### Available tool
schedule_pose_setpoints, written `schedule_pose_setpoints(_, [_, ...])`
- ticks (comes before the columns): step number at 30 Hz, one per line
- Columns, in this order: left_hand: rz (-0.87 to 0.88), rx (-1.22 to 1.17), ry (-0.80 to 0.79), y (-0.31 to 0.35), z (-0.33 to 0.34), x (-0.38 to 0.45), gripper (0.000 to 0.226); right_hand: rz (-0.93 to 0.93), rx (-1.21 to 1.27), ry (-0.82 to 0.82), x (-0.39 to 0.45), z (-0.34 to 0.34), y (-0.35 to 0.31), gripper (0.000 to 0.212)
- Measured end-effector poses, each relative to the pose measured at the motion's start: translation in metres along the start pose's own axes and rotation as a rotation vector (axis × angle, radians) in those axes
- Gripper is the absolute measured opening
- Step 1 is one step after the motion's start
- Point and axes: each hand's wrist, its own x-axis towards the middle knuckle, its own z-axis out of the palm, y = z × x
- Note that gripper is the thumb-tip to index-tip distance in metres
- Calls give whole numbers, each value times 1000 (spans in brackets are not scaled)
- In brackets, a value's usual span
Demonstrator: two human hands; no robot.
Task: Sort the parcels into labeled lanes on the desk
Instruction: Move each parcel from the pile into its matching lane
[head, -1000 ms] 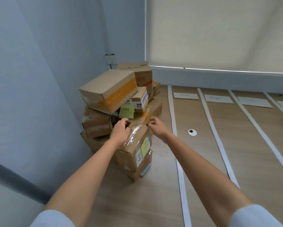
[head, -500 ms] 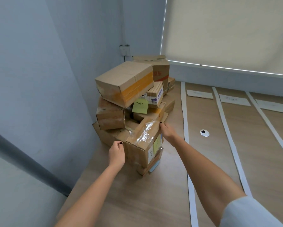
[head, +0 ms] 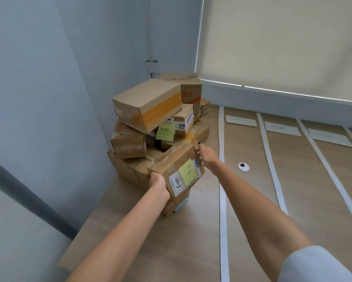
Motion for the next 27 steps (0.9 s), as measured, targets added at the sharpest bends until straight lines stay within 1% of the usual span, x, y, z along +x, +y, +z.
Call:
schedule_pose_setpoints(2, [1,7,-7,-7,12,-6,52,-18,-7,15,-6,-17,3,46])
schedule_pose_setpoints(5, [-7,21,-75,-17,33,-27,56,-46,-21,81,-13,-42,13,44])
schedule_pose_setpoints(7, [24,34,-78,-22,46,-38,56,-37,39,143,-18,-58,23,45])
schedule_pose_setpoints(9, [40,71,-97,-24,54,-48,60,-25,92,209,-24,-74,31,38])
schedule_pose_setpoints(12, [87,145,-153,-25,71,-57,59,-5,165,308,-39,-98,46,40])
schedule_pose_setpoints(15, [242,322,-112,-31,91,-69,51,40,247,372,-56,-124,63,36])
schedule_pose_setpoints(18, [551,599,-30,-42,111,-74,45,70,276,386,-72,-147,74,30])
schedule_pose_setpoints(19, [653,672,-33,-47,118,-77,43,53,269,393,-76,-153,77,30])
schedule_pose_setpoints(21, [790,756,-61,-56,131,-82,41,23,316,423,-85,-163,81,29])
schedule_pose_setpoints(23, [864,803,-97,-63,142,-86,43,10,404,455,-94,-171,86,27])
schedule_pose_setpoints(25, [876,789,-169,-66,151,-86,48,-30,450,492,-100,-178,88,27])
schedule_pose_setpoints(27, [879,762,-216,-68,158,-85,51,-88,497,537,-102,-182,87,23])
